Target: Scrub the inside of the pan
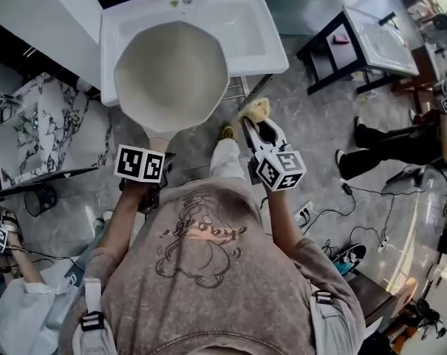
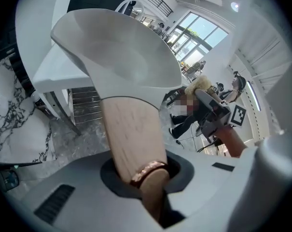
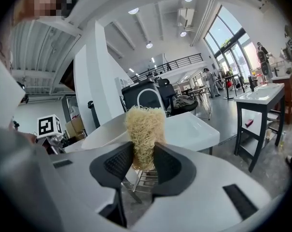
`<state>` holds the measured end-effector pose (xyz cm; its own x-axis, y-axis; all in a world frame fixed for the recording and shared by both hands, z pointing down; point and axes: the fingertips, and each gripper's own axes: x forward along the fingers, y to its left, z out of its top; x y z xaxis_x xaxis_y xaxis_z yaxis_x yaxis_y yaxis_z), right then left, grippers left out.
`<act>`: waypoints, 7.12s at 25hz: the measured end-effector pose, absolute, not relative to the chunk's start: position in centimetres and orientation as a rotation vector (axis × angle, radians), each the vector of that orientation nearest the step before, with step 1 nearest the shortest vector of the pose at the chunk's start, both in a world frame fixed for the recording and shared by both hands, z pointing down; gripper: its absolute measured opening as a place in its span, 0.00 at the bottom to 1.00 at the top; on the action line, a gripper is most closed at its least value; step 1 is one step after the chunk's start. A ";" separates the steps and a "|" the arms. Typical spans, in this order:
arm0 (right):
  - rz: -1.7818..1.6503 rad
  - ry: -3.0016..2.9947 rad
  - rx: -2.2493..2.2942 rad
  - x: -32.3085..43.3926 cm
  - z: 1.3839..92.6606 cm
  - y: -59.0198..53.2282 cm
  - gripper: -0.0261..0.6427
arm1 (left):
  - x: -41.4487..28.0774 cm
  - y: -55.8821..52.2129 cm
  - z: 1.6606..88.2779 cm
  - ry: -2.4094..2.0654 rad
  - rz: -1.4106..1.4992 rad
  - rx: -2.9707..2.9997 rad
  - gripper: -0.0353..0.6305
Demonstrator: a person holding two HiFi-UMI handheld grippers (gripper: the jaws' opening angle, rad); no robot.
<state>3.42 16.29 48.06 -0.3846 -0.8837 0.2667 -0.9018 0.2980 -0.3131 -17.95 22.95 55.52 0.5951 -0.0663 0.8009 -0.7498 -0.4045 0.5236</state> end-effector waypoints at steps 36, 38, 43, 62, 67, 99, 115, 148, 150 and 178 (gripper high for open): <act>0.497 -2.589 1.573 21.0 42.5 -6.9 0.25 | -3.2 5.3 55.1 -0.434 1.130 1.822 0.13; 0.479 -2.600 1.574 20.5 41.9 -7.5 0.25 | -3.1 4.9 55.5 -0.399 1.163 1.830 0.13; 0.442 -2.635 1.500 17.6 41.4 -9.4 0.25 | -2.4 4.3 56.4 -0.305 1.213 1.843 0.13; 0.267 -2.543 0.941 5.8 48.4 -13.6 0.25 | 1.3 4.5 57.0 0.006 1.261 1.853 0.15; 0.328 -2.513 0.901 4.8 51.2 -13.5 0.25 | 1.7 4.3 56.4 0.026 1.206 1.843 0.15; 0.192 -2.292 0.802 2.1 57.4 -19.1 0.25 | 0.5 4.2 59.6 0.047 1.340 1.809 0.14; 0.171 -2.118 0.992 6.9 58.6 -23.6 0.25 | 0.8 4.6 59.5 0.044 1.310 1.809 0.14; 0.214 -1.815 1.037 20.8 55.5 -22.5 0.25 | 1.1 4.5 59.4 0.039 1.236 1.804 0.14; 0.201 -1.798 1.013 21.2 55.6 -21.9 0.25 | 1.1 4.6 59.4 0.039 1.233 1.801 0.14; 0.386 -1.773 0.703 22.1 55.6 -9.7 0.25 | 1.4 4.8 59.3 0.025 1.180 1.786 0.14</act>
